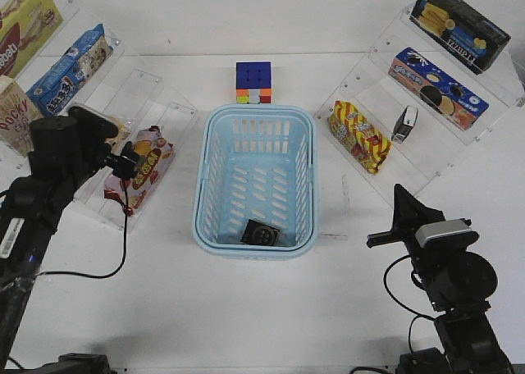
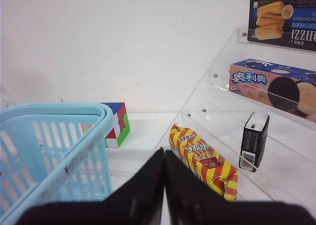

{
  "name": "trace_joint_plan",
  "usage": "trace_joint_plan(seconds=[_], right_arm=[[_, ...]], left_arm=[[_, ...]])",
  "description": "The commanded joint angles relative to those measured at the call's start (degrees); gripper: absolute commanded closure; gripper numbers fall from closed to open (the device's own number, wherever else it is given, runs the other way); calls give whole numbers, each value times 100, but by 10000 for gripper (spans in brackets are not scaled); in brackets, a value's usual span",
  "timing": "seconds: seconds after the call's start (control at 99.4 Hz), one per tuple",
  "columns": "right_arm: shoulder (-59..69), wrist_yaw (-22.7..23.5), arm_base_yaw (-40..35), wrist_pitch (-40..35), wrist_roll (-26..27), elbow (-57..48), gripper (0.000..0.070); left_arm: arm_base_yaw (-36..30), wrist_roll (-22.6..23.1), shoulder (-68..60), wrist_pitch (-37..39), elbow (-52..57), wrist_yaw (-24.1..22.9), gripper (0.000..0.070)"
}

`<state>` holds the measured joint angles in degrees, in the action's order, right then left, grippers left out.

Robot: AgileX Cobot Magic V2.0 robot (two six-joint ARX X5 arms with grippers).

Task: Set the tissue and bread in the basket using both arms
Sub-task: 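Close the left gripper on the wrapped bread bun, then carry the bread over the basket and open the left gripper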

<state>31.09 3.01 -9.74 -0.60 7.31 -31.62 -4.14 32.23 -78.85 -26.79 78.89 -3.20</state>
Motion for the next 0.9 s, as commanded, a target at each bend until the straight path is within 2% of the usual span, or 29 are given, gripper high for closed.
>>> trace_joint_plan(seconds=[0.0, 0.07, 0.201, 0.312, 0.453, 0.543, 0.634, 0.734, 0.795, 0.885], right_arm=[[9, -4, -15, 68, 39, -55, 700], [9, -4, -15, 66, 42, -55, 700], [9, -4, -15, 66, 42, -55, 700], [9, -4, -15, 63, 42, -55, 700], [7, -4, -15, 63, 42, -55, 700], [9, -4, -15, 63, 42, -55, 700], [9, -4, -15, 63, 42, -55, 700], [9, -4, -15, 66, 42, -55, 700], [9, -4, -15, 70, 42, -55, 700], [9, -4, -15, 83, 42, -55, 700]], left_arm=[[-87, 855, -297, 170, 153, -299, 164], [-157, 894, -520, 452, 153, -627, 164], [-162, 920, -826, 723, 153, -704, 165], [-160, 935, -1025, 798, 153, -1001, 165], [-131, 933, -1132, 787, 153, -1029, 167], [-131, 931, -1132, 782, 153, -1027, 198], [-120, 927, -1141, 723, 153, -1027, 260], [-63, 887, -1158, 601, 153, -1027, 287], [-35, 887, -1163, 575, 153, -1027, 365], [15, 883, -1163, 577, 153, -1027, 544]])
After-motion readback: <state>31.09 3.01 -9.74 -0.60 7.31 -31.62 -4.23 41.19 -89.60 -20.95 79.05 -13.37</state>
